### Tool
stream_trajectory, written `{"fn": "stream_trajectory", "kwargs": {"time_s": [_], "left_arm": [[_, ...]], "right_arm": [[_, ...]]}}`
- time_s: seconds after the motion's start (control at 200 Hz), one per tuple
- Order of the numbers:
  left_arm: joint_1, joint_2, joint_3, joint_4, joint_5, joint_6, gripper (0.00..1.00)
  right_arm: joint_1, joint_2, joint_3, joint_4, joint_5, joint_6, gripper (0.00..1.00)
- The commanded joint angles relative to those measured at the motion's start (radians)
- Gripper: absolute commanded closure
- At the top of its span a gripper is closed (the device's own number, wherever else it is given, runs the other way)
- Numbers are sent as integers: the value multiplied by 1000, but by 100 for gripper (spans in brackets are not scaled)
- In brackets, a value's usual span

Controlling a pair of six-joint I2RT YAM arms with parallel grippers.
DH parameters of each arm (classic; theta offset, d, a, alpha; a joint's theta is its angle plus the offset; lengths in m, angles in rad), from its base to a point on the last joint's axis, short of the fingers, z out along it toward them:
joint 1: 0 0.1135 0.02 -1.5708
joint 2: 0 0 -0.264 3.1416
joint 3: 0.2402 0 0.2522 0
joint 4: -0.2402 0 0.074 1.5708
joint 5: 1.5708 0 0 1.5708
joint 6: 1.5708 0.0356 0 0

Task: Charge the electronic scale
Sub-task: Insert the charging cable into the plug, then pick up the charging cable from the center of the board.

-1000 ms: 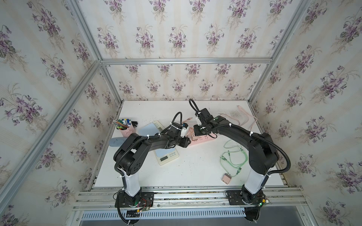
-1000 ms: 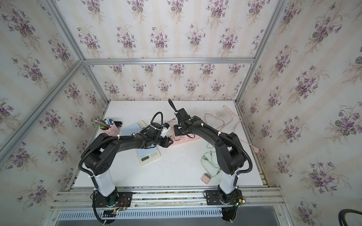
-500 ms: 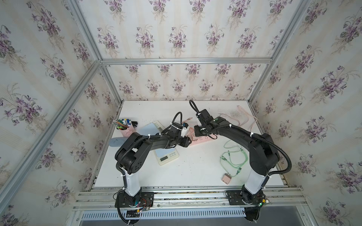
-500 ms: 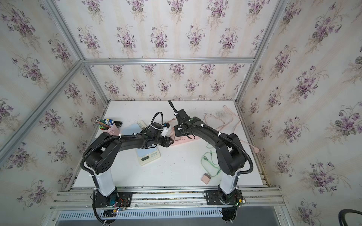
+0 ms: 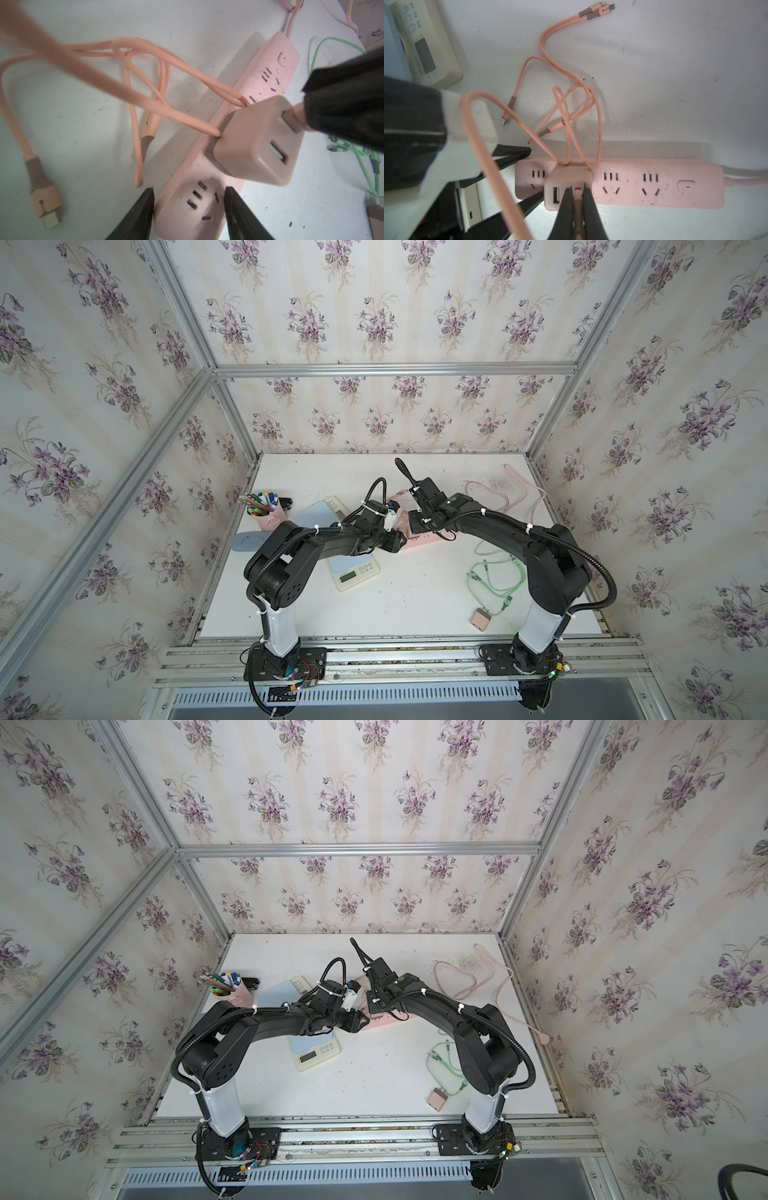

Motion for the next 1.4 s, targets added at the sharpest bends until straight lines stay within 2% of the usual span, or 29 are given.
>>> {"fn": "stream_trajectory", "kwargs": {"time_s": [0.0, 0.225, 0.33, 0.355, 0.395, 0.425, 0.54, 0.639, 0.779, 0.899, 0.999, 1.089, 1.124, 1.279, 1.399], "left_arm": [[1, 6, -8, -60, -38, -2, 44], [1, -15, -16, -65, -38, -3, 44], [0, -61, -18, -84, -36, 6, 43], [2, -77, -15, -95, -37, 13, 42], [5, -106, -12, -112, -38, 25, 40], [11, -132, -10, -121, -36, 32, 39], [44, -226, -10, -137, -9, 44, 37], [86, -305, -5, -176, 8, 44, 36], [156, -389, 14, -227, -3, 47, 36], [195, -376, 69, -289, -33, 52, 40], [196, -309, 125, -335, -44, 67, 44], [195, -230, 171, -370, -62, 69, 44], [194, -199, 189, -382, -70, 70, 49], [176, -79, 258, -439, -97, 85, 51], [135, -8, 305, -501, -178, 119, 51]], "right_arm": [[15, 27, -20, -148, -11, 38, 100], [20, 84, -75, -155, -79, 66, 100], [21, 50, -66, -146, -65, 76, 100], [20, 36, -51, -146, -49, 74, 92], [21, 16, -18, -149, -21, 68, 75], [20, 6, 14, -157, 2, 61, 67], [20, -18, 153, -182, 58, 39, 52], [21, -45, 240, -179, 58, 28, 45], [21, -117, 265, -150, 47, 22, 43], [20, -186, 210, -93, 36, 20, 43], [21, -238, 142, -35, 30, 29, 43], [20, -283, 76, 21, 30, 47, 44], [20, -300, 51, 45, 34, 53, 44], [16, -339, -25, 119, 42, 78, 44], [7, -332, -40, 132, 58, 82, 45]]}}
